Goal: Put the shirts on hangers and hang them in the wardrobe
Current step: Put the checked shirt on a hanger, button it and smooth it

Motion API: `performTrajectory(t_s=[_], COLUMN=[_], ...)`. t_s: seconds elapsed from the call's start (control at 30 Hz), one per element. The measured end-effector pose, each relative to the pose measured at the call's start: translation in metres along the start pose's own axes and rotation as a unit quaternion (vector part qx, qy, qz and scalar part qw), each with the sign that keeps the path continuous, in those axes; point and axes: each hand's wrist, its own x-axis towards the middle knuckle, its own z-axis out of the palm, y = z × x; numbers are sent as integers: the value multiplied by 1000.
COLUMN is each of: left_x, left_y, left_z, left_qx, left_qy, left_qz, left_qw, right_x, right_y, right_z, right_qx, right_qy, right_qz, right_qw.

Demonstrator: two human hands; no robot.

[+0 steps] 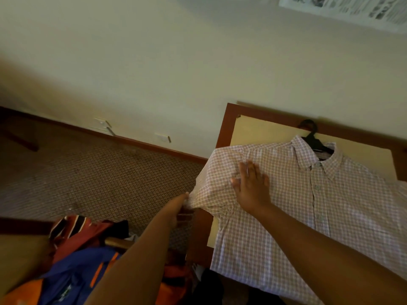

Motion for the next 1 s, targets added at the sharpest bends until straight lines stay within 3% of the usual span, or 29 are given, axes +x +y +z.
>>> performTrajectory(t_s=[0.13,0.27,0.4,0.67,0.87,1.0], left_x=[4,-4,-12,-17,-22,-13], left_y=[6,24,29,28,21,8], left_z=[7,2,4,4,0,4], left_qx=[-119,-25,-2,-33,-26,1], left_qy=[34,110,135,129,-40,85], left_qz=[131,288,368,347,231,261], left_qw=[984,951,920,928,972,962], right_x=[4,10,14,15,18,22], right_y=[-2,-5,-8,-10,-14,-15], right_z=[2,2,1,2,3,6], right_qx=[-14,-19,-41,-58,-58,-47], right_qy=[-10,-4,-6,-13,-2,-8], right_qz=[-5,-6,0,6,8,8], right_qw=[1000,1000,999,998,998,999])
